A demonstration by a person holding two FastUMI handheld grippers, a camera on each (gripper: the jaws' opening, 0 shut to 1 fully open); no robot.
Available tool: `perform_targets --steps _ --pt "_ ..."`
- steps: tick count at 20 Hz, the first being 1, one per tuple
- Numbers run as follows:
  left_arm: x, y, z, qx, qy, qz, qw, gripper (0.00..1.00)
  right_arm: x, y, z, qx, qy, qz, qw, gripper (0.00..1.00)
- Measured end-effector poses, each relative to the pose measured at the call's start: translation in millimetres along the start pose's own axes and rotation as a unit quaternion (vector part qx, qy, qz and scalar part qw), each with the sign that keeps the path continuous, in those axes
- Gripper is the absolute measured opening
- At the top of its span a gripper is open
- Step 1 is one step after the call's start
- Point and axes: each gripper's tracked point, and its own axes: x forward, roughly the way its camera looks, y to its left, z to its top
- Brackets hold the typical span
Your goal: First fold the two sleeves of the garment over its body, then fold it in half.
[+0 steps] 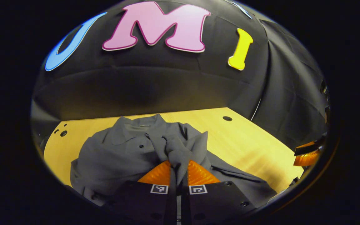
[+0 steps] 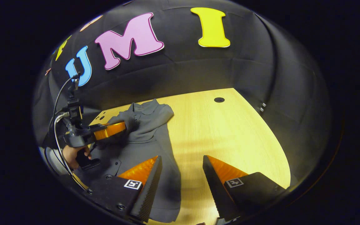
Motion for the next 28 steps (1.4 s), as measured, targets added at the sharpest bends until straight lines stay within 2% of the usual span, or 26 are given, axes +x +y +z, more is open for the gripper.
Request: perform_targets --steps 4,5,7,10,11,12,14,16,23,26,28 --pt "12 -18 -22 -0.002 0.018 -0.013 1.0 0.18 6 -10 -3 0.006 0.006 0.0 1.0 0.82" --pt "14 -22 -25 -0.009 0.021 -0.017 1.0 0.27 6 -12 -3 0.008 0.008 0.0 1.0 0.82" --pt "17 -27 -28 -0.025 0.024 -0.026 0.999 0.24 8 -13 -4 0.01 0.009 0.002 1.0 0.82" --pt "13 -39 -25 -0.053 0.018 -0.053 0.997 0.52 12 -11 -6 0.01 0.015 0.006 1.0 0.82" --pt "11 -46 -23 -0.062 0.013 -0.068 0.996 0.72 12 -9 -7 0.01 0.016 0.006 1.0 0.82" --pt "7 -51 -19 -0.067 0.007 -0.081 0.994 0.7 12 -6 -6 0.01 0.016 0.007 1.0 0.82" --pt "-5 -55 -14 -0.076 -0.002 -0.096 0.993 0.94 12 -1 -7 0.009 0.017 0.008 1.0 0.82" --pt "-21 -52 -12 -0.084 -0.005 -0.098 0.992 0.95 8 6 -11 0.008 0.02 0.009 1.0 0.82" --pt "-112 7 -26 -0.068 -0.002 -0.056 0.996 0.96 -16 39 -44 0.006 0.042 0.009 0.999 0.82" --pt "-151 40 -47 -0.061 0.013 -0.031 0.998 0.96 -27 54 -66 0.001 0.058 0.01 0.998 0.95" --pt "-177 68 -64 -0.057 0.026 -0.004 0.998 0.96 -34 60 -79 -0.006 0.069 0.004 0.998 0.96"
